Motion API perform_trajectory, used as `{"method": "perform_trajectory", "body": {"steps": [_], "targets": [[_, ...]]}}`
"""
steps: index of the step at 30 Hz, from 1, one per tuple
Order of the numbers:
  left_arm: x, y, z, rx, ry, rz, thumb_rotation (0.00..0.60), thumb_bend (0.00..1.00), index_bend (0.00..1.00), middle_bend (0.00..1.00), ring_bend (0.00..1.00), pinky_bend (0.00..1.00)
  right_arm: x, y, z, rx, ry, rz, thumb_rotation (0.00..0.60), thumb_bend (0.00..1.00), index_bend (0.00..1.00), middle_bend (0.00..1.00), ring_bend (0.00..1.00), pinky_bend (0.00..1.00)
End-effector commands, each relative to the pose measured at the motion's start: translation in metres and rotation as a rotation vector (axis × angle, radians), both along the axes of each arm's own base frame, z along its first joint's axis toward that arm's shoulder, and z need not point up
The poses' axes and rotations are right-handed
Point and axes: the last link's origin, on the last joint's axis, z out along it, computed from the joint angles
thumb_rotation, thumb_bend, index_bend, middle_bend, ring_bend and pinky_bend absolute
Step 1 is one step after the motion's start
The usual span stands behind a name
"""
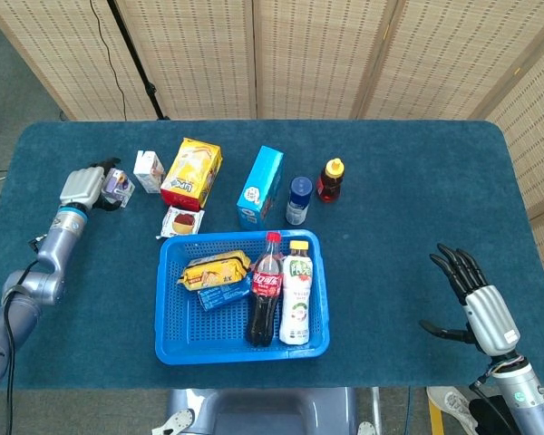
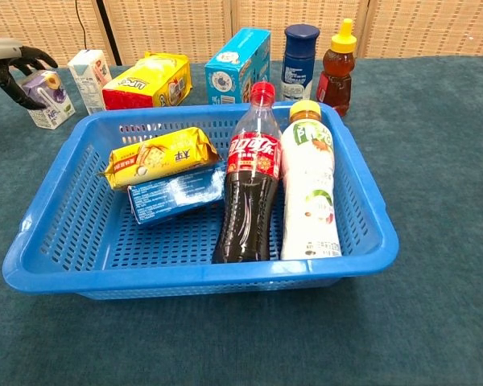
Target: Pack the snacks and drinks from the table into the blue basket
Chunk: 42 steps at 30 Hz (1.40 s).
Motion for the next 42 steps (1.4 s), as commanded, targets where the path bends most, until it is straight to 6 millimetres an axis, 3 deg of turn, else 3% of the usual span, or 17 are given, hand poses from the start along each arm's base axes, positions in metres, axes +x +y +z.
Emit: {"method": "perform_trajectory", "body": {"steps": [1,10,19,23,29,34,42], "targets": [[-0.001,0.0,0.001,0.012,0.005,-0.002,0.6,0.38,0.45,0.5,0.41,0.49,0.0,0.0,0.0,-0.001,-0.001,-0.001,0.6,0.0,0.0,0.0,0.0,0.0],[-0.005,-0.002,0.011,0.046,-0.014,-0.019,0.6,0.41,0.5,0.53,0.43,0.5,0.0,0.001,0.002,-0.008,0.0,-0.001,0.6,0.0,0.0,0.0,0.0,0.0],[0.005,-0.027,0.059,0.101,-0.048,-0.215,0.6,0.41,0.51,0.53,0.44,0.5,0.002,0.002,0.002,-0.006,-0.004,0.005,0.6,0.0,0.0,0.0,0.0,0.0],[0.025,-0.068,0.075,0.039,-0.067,-0.368,0.6,0.41,0.51,0.53,0.44,0.5,0.005,0.002,0.002,-0.006,-0.009,0.013,0.6,0.0,0.0,0.0,0.0,0.0],[0.063,-0.122,0.082,-0.041,-0.115,-0.534,0.6,0.4,0.51,0.53,0.44,0.5,0.007,0.004,0.002,-0.006,-0.012,0.02,0.6,0.0,0.0,0.0,0.0,0.0],[0.103,-0.167,0.077,-0.114,-0.162,-0.697,0.6,0.4,0.51,0.53,0.44,0.5,0.006,0.005,0.004,-0.014,-0.018,0.014,0.6,0.0,0.0,0.0,0.0,0.0],[0.138,-0.21,0.055,-0.279,-0.147,-0.806,0.6,0.39,0.51,0.53,0.44,0.5,0.005,0.005,0.008,-0.023,-0.027,0.008,0.6,0.0,0.0,0.0,0.0,0.0]]}}
